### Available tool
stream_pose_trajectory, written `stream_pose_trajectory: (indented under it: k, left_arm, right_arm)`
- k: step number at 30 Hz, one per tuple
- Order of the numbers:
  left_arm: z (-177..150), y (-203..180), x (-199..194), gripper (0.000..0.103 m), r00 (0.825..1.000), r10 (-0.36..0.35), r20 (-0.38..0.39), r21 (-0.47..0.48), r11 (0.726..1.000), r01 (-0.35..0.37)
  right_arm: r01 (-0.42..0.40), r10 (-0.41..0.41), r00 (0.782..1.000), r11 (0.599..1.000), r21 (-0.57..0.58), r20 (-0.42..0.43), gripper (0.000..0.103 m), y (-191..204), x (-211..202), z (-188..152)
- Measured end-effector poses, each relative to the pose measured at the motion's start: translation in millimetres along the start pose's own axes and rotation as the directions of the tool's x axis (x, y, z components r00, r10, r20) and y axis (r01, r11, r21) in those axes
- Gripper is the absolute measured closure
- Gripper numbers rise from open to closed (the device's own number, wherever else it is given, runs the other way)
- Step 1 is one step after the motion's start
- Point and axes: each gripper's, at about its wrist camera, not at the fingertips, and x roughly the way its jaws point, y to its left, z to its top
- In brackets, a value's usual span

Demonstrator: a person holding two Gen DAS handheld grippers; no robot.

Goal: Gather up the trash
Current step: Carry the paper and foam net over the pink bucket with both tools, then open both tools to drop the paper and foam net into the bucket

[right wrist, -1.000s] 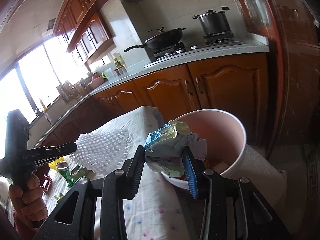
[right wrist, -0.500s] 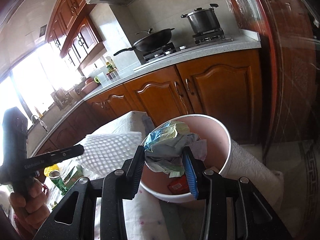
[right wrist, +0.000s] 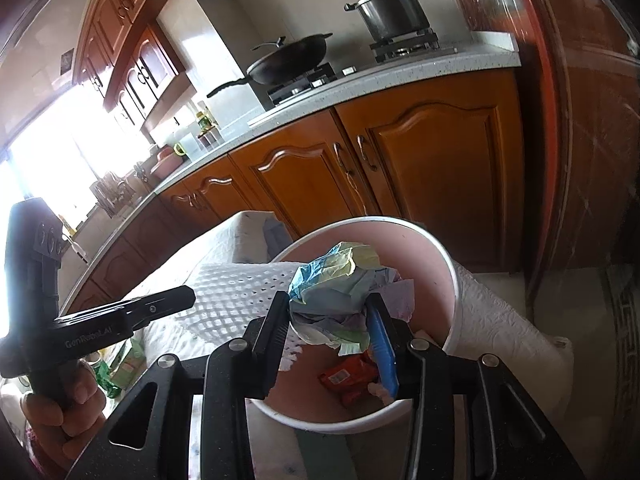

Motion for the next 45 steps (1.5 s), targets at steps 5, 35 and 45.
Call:
stream_pose_trajectory:
  k: [5,35,45]
  left_arm:
    - [-2,-4,11,0.094,1.000,0.002,-0.026,0.014,1.000,-0.002]
    - [-50,40,-48,0.064,0.999,0.015,0.037,-0.124,0.992,-0.010]
    - [-82,67,-85,0.053,0.996,0.045,0.078,-0.198,0.980,-0.028]
  right_arm:
    - [0.001,-0.001,1.000,1.000,0.007,-0.024,0.056,-5,9,1]
    - [-0.051,0.051,0.998,0.999,0.012,0.026,0.015,12,-21,-10]
    - [-0.087,0.087,0.996,0.996,-0.008,0.017,0.012,42,-28,-28]
